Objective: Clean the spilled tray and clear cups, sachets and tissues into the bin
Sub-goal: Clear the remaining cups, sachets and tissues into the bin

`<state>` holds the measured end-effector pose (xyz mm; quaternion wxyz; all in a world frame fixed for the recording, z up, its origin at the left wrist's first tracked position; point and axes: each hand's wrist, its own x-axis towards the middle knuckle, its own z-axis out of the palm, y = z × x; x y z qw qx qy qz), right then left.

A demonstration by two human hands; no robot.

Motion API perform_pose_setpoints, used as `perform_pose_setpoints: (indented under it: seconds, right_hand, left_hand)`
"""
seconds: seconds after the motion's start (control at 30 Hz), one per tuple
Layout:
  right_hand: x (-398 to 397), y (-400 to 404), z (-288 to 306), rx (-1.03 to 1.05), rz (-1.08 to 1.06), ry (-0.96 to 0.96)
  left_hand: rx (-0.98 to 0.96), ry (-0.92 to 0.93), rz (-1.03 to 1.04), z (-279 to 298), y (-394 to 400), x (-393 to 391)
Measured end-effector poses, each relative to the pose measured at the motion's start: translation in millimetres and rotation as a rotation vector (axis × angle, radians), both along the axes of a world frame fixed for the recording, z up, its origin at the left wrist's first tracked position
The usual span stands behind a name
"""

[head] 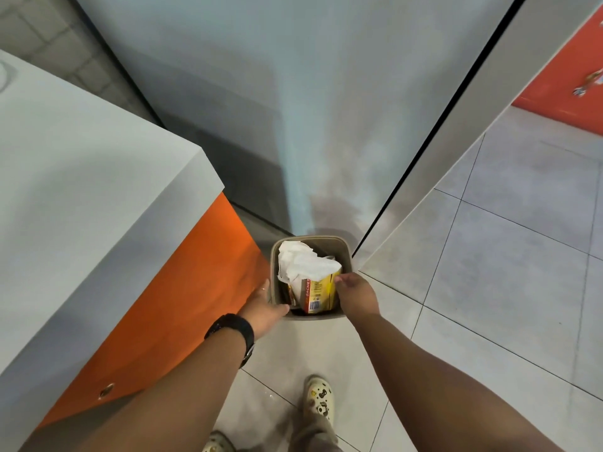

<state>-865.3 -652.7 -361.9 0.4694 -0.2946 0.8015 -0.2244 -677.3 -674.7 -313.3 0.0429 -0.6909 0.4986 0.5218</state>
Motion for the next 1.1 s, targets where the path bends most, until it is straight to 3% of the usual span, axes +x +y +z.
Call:
perform_pose_setpoints:
  seconds: [0.17,0.37,0.57,0.87,1.1]
  right_hand:
    - [15,-5,26,0.003,0.058,-0.021]
    - [55,-14,79,-0.090,0.164,-0.127]
    - [113,-12,136,-0.251,0.219,-0.074]
    - [217,20,228,-0.521,0.409,-0.140]
    - [334,65,286,-0.625,0.612,-0.208]
  left_hand:
    - [0.032,-0.025,0.072,18,15,34]
    - [-0.059,0.000,0.149,63,27,70]
    - [-0.178,0.065,0.159,121,49,110]
    - [-0.400,0.093,0.190,211,100,192]
    - [-0.573,0.111,0.365,265,162,296]
